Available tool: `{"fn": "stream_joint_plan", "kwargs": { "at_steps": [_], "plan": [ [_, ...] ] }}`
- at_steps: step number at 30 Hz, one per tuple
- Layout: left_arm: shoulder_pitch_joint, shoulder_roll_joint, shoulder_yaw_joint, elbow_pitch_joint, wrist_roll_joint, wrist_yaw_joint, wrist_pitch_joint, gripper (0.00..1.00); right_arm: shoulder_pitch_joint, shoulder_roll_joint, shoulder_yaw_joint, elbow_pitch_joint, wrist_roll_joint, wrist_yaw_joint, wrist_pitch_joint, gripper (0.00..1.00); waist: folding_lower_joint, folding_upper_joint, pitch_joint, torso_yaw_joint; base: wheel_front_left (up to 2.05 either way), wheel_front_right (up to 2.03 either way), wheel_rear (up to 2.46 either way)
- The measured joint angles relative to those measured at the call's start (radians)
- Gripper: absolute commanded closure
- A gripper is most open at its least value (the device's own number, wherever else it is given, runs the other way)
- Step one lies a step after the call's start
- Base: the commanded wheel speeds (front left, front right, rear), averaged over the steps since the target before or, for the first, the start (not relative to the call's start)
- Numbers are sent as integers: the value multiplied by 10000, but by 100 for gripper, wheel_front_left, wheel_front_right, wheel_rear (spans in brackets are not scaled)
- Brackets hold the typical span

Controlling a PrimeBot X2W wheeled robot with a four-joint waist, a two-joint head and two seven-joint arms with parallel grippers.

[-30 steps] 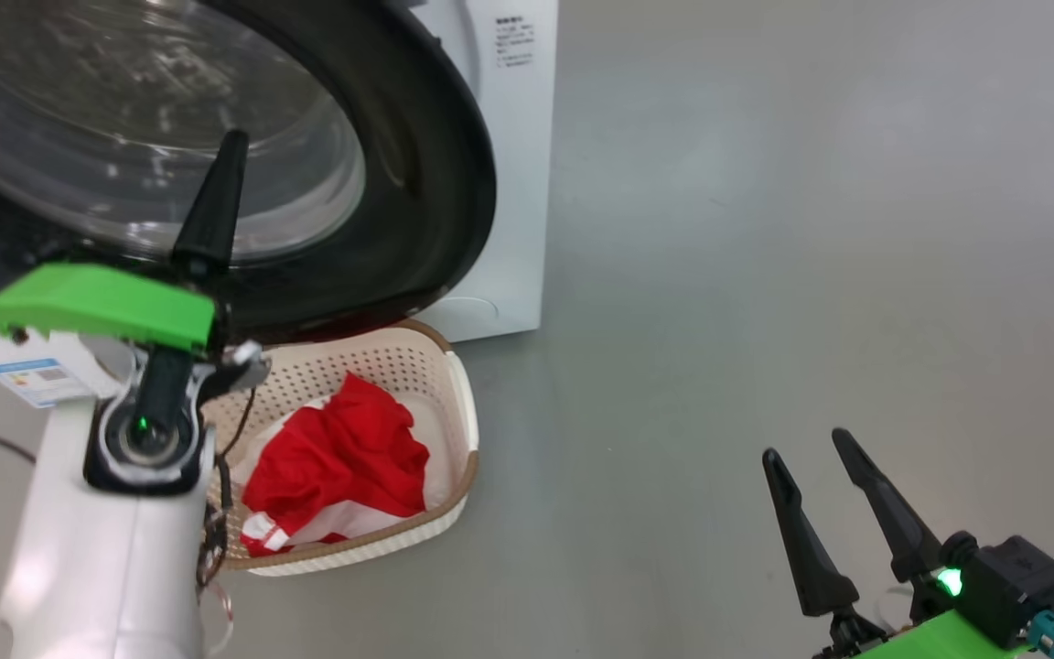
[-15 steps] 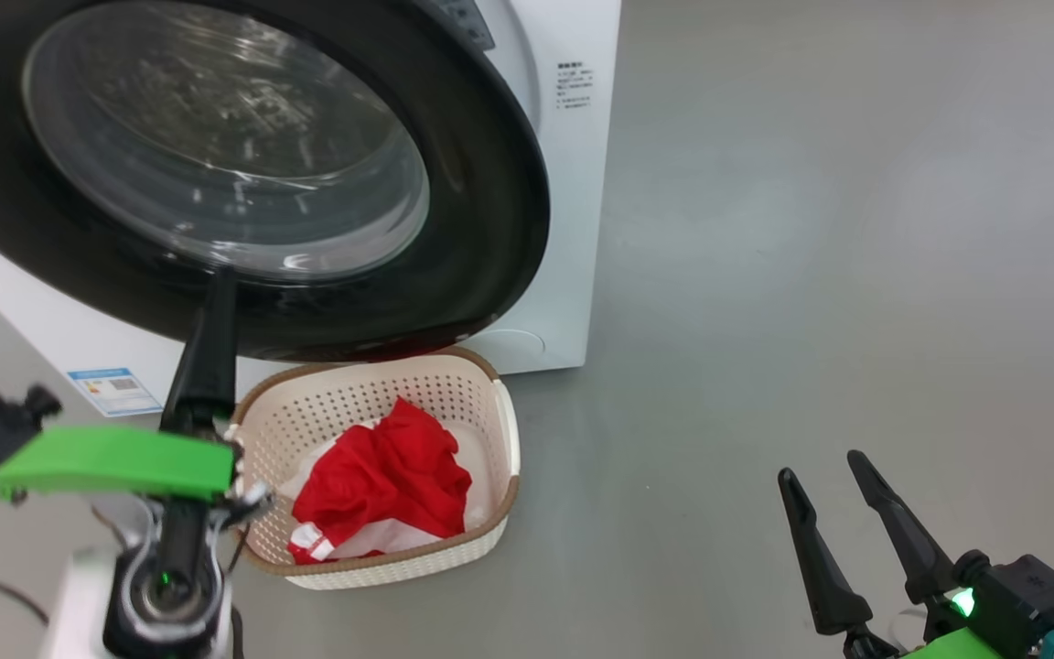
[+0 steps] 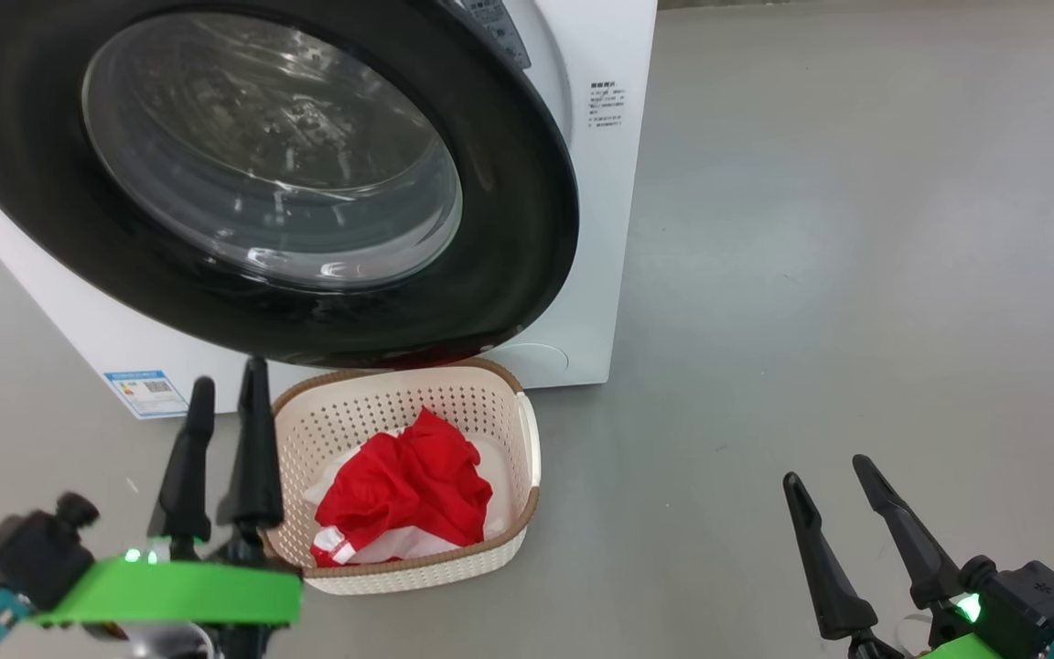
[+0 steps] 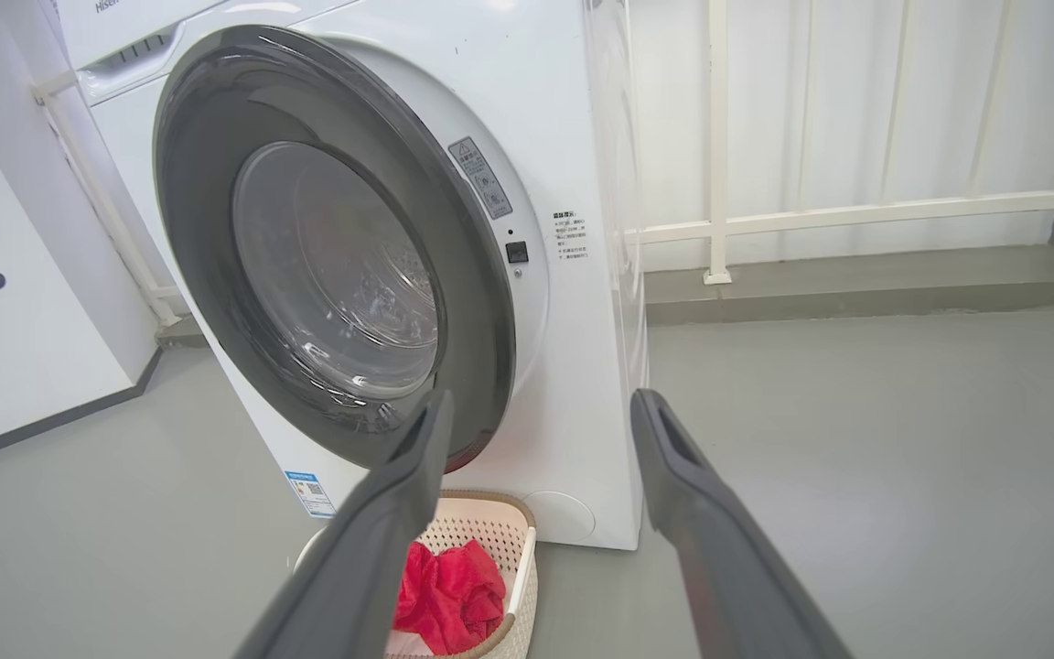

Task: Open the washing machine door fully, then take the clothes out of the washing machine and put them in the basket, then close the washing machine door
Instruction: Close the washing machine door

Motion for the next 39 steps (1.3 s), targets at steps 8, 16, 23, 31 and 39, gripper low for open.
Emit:
{"fn": "stream_joint_plan", "kwargs": {
  "at_steps": [8,16,23,31,39],
  "plan": [
    [745,817,-600,-115,2140,69,-439,0,6,0,-33,13,-274,-2,-136,0,0,0,-107,-4,0,0,0],
    [919,1162,-966,-393,4034,456,-606,0,4,0,-222,23,-489,-2,-270,0,0,0,-92,47,0,0,0],
    [1448,1348,-1060,-556,4742,765,-617,0,7,2,-341,25,-665,0,-387,0,-1,0,-180,2,0,0,0],
    [1940,1335,-1024,-648,4869,984,-617,0,39,4,-546,36,-667,0,-583,0,0,0,-192,-39,0,0,0],
    [2274,1348,-982,-658,5005,1104,-617,0,293,6,-640,54,-740,-2,-675,0,0,0,-354,-51,0,0,0]
  ]
}}
